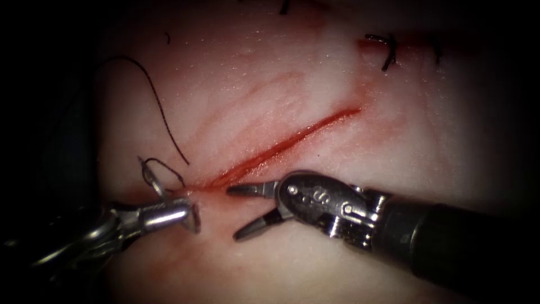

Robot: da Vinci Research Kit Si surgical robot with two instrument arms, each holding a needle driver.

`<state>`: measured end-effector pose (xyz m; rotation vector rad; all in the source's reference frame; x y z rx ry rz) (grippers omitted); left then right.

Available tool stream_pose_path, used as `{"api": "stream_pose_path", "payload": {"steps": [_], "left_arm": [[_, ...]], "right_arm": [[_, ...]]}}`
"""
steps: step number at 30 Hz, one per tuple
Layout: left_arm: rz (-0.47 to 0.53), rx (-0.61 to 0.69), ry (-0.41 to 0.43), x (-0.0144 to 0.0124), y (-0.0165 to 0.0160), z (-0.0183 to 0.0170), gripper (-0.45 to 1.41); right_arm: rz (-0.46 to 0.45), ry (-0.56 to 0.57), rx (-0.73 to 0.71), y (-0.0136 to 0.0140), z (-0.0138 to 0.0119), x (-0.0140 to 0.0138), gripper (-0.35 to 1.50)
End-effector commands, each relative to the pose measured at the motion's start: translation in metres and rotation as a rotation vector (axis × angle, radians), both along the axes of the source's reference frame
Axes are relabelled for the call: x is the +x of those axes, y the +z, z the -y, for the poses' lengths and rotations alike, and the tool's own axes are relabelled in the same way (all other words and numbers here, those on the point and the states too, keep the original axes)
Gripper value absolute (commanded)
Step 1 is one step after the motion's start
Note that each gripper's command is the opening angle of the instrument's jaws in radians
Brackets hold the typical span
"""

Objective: Wound Closure
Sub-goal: Grasp the needle with the left needle driver and pull it through the wound.

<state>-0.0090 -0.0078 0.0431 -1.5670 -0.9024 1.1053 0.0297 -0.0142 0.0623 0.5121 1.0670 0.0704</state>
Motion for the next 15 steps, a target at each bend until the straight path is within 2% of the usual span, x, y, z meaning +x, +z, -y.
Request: {"api": "stream_pose_path", "payload": {"steps": [1,7,8,10,12,15], "left_arm": [[0.022,0.019,0.005,-0.0005,0.0002,-0.0003,-0.35],[0.124,0.101,0.054,-0.0001,-0.0022,0.0004,-0.35],[0.162,0.108,0.088,0.0002,-0.0040,0.0006,-0.35],[0.189,0.118,0.111,0.0005,-0.0052,0.0006,-0.35],[0.229,0.045,0.114,0.0012,-0.0076,0.0002,-0.35],[0.244,-0.001,0.111,0.0017,-0.0089,-0.0001,-0.35]], "right_arm": [[0.004,-0.003,-0.004,0.0006,-0.0002,0.0007,0.89],[0.021,-0.009,-0.009,0.0010,-0.0003,0.0005,0.83],[0.021,-0.008,-0.007,0.0009,-0.0006,0.0004,0.83],[0.021,-0.008,-0.006,0.0009,-0.0006,0.0004,0.83],[0.027,-0.008,-0.011,0.0011,-0.0006,0.0003,0.83],[0.044,-0.013,-0.017,0.0014,-0.0006,0.0001,0.81]]}}
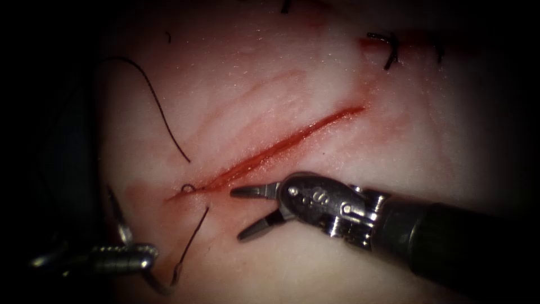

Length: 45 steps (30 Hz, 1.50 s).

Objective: Wound Closure
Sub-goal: Grasp the needle with the left needle driver and pull it through the wound, then pull the suture through the wound with the right needle driver until only a tail remains.

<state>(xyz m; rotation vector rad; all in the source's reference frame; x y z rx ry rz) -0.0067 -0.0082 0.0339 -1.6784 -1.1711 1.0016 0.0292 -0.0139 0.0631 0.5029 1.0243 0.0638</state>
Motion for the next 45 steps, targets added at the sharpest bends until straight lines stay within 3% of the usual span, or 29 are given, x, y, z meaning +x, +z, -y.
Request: {"api": "stream_pose_path", "payload": {"steps": [1,4,5,8,11,19,22,30,31,34,36,45], "left_arm": [[0.023,-0.067,-0.017,0.0002,-0.0012,-0.0009,-0.35],[0.034,-0.135,-0.031,0.0008,-0.0024,-0.0011,-0.35],[0.041,-0.277,-0.061,0.0019,-0.0041,-0.0014,-0.35],[0.044,-0.421,-0.090,0.0030,-0.0054,-0.0013,-0.35],[0.066,-0.475,-0.085,0.0036,-0.0054,-0.0008,-0.35],[0.059,-0.586,-0.090,0.0040,-0.0053,-0.0002,-0.35],[0.033,-0.673,-0.104,0.0045,-0.0059,-0.0001,-0.35],[0.039,-0.701,-0.111,0.0048,-0.0065,0.0000,-0.35],[0.041,-0.701,-0.110,0.0048,-0.0064,0.0000,-0.35],[0.036,-0.703,-0.114,0.0048,-0.0062,-0.0002,-0.35],[0.031,-0.706,-0.119,0.0048,-0.0062,-0.0002,-0.35],[0.016,-0.712,-0.130,0.0048,-0.0058,-0.0004,-0.35]], "right_arm": [[0.022,-0.011,-0.010,0.0009,-0.0004,0.0002,0.81],[0.031,-0.011,-0.017,0.0012,-0.0004,0.0000,0.81],[0.034,0.000,-0.023,0.0013,-0.0006,-0.0003,0.81],[0.022,0.025,-0.022,-0.0001,-0.0015,0.0000,0.78],[-0.083,0.085,0.005,-0.0030,-0.0027,0.0017,0.76],[-0.160,0.145,-0.003,-0.0071,-0.0049,0.0059,0.76],[-0.161,0.155,-0.011,-0.0066,-0.0053,0.0068,0.71],[-0.131,0.148,-0.039,-0.0050,-0.0044,0.0063,0.52],[-0.132,0.144,-0.040,-0.0048,-0.0042,0.0063,0.47],[-0.116,0.094,-0.042,-0.0038,-0.0034,0.0058,-0.15],[-0.106,0.080,-0.052,-0.0027,-0.0029,0.0057,-0.30],[-0.107,0.076,-0.056,-0.0021,-0.0029,0.0052,-0.35]]}}
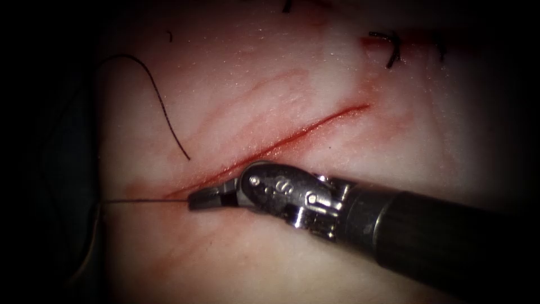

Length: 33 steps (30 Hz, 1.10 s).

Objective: Wound Closure
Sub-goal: Pull the suture through the wound with the right needle driver until only a tail remains.

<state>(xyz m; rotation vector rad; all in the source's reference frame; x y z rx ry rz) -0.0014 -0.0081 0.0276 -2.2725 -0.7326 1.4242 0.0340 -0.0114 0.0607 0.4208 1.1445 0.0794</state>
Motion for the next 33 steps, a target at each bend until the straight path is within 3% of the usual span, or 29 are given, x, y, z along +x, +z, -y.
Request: {"api": "stream_pose_path", "payload": {"steps": [1,7,11,16,20,21,22,23,24,28,29,33], "left_arm": [[-0.008,-0.007,-0.003,-0.0005,0.0006,-0.0003,-0.35],[-0.121,-0.024,-0.021,-0.0004,0.0028,-0.0002,-0.35],[-0.257,-0.010,-0.120,-0.0008,0.0065,-0.0014,-0.35],[-0.384,-0.029,-0.153,-0.0010,0.0093,-0.0011,-0.35],[-0.399,-0.020,-0.159,-0.0008,0.0094,-0.0010,-0.35],[-0.400,-0.020,-0.160,-0.0007,0.0095,-0.0011,-0.35],[-0.400,-0.020,-0.160,-0.0005,0.0096,-0.0012,-0.35],[-0.409,-0.017,-0.167,-0.0002,0.0097,-0.0013,-0.35],[-0.430,-0.009,-0.190,0.0004,0.0100,-0.0016,-0.35],[-0.472,0.001,-0.228,0.0019,0.0104,-0.0022,-0.35],[-0.522,0.002,-0.242,0.0029,0.0107,-0.0025,-0.35],[-0.622,-0.013,-0.270,0.0046,0.0112,-0.0029,-0.35]], "right_arm": [[-0.005,-0.005,0.000,0.0001,-0.0004,0.0003,-0.35],[-0.011,-0.053,0.037,-0.0025,0.0010,-0.0004,-0.35],[-0.018,-0.094,0.079,-0.0055,0.0047,-0.0008,-0.35],[-0.035,-0.142,0.093,-0.0092,0.0080,0.0004,-0.35],[-0.056,-0.137,0.096,-0.0104,0.0088,0.0015,-0.35],[-0.051,-0.124,0.092,-0.0103,0.0087,0.0018,-0.06],[-0.038,-0.086,0.079,-0.0102,0.0083,0.0020,0.54],[-0.024,-0.044,0.063,-0.0100,0.0079,0.0021,0.96],[-0.004,0.024,0.047,-0.0097,0.0068,0.0020,1.23],[-0.001,0.064,0.036,-0.0095,0.0044,0.0010,1.27],[0.002,0.085,0.007,-0.0094,0.0027,0.0000,1.28],[0.017,0.124,-0.033,-0.0087,0.0005,-0.0016,1.30]]}}
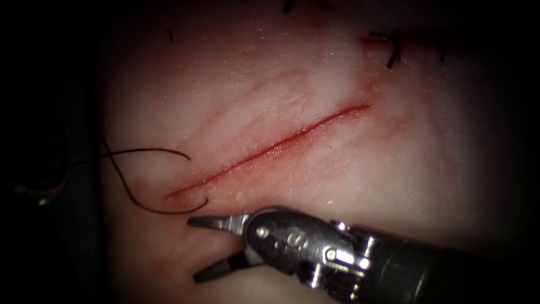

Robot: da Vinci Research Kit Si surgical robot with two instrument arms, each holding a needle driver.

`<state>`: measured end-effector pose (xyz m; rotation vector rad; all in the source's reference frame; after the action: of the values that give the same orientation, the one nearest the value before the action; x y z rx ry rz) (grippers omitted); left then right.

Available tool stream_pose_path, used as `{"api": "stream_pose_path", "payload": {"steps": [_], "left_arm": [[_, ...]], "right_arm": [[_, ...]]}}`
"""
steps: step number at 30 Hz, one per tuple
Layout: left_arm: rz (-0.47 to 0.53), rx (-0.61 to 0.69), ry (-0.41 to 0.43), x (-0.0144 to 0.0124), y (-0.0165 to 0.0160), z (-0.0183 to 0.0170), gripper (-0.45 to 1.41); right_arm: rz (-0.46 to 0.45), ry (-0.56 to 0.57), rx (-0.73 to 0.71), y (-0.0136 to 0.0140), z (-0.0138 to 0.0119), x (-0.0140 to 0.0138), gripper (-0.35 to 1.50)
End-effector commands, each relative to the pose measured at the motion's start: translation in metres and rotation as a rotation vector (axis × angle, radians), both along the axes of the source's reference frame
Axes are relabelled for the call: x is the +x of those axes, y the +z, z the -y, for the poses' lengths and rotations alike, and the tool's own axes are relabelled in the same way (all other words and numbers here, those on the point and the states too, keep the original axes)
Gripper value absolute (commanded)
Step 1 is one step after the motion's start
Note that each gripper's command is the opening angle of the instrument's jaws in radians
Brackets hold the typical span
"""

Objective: Wound Closure
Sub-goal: Pull the suture through the wound with the right needle driver until only a tail remains.

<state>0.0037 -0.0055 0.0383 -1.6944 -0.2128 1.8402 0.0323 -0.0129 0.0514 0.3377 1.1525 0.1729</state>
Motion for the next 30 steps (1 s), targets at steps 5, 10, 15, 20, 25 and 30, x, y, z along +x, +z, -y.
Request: {"api": "stream_pose_path", "payload": {"steps": [5,10,15,20,25,30], "left_arm": [[-0.074,-0.010,-0.033,0.0002,0.0012,-0.0004,-0.35],[-0.075,-0.010,0.001,-0.0008,0.0013,0.0000,-0.35],[-0.072,-0.011,0.004,-0.0011,0.0014,0.0000,-0.35],[-0.072,-0.011,0.004,-0.0011,0.0014,0.0000,-0.35],[-0.071,-0.011,0.007,-0.0011,0.0014,0.0000,-0.35],[-0.069,-0.014,0.009,-0.0012,0.0017,0.0001,-0.35]], "right_arm": [[0.052,0.019,-0.053,0.0038,-0.0020,-0.0004,1.25],[0.050,0.000,-0.058,0.0068,-0.0022,0.0009,1.15],[0.061,-0.034,-0.055,0.0085,-0.0022,0.0021,0.96],[0.024,-0.124,-0.039,0.0089,-0.0010,0.0024,-0.35],[0.009,-0.158,-0.041,0.0091,-0.0006,0.0023,-0.35],[0.009,-0.171,-0.025,0.0065,-0.0006,0.0007,-0.35]]}}
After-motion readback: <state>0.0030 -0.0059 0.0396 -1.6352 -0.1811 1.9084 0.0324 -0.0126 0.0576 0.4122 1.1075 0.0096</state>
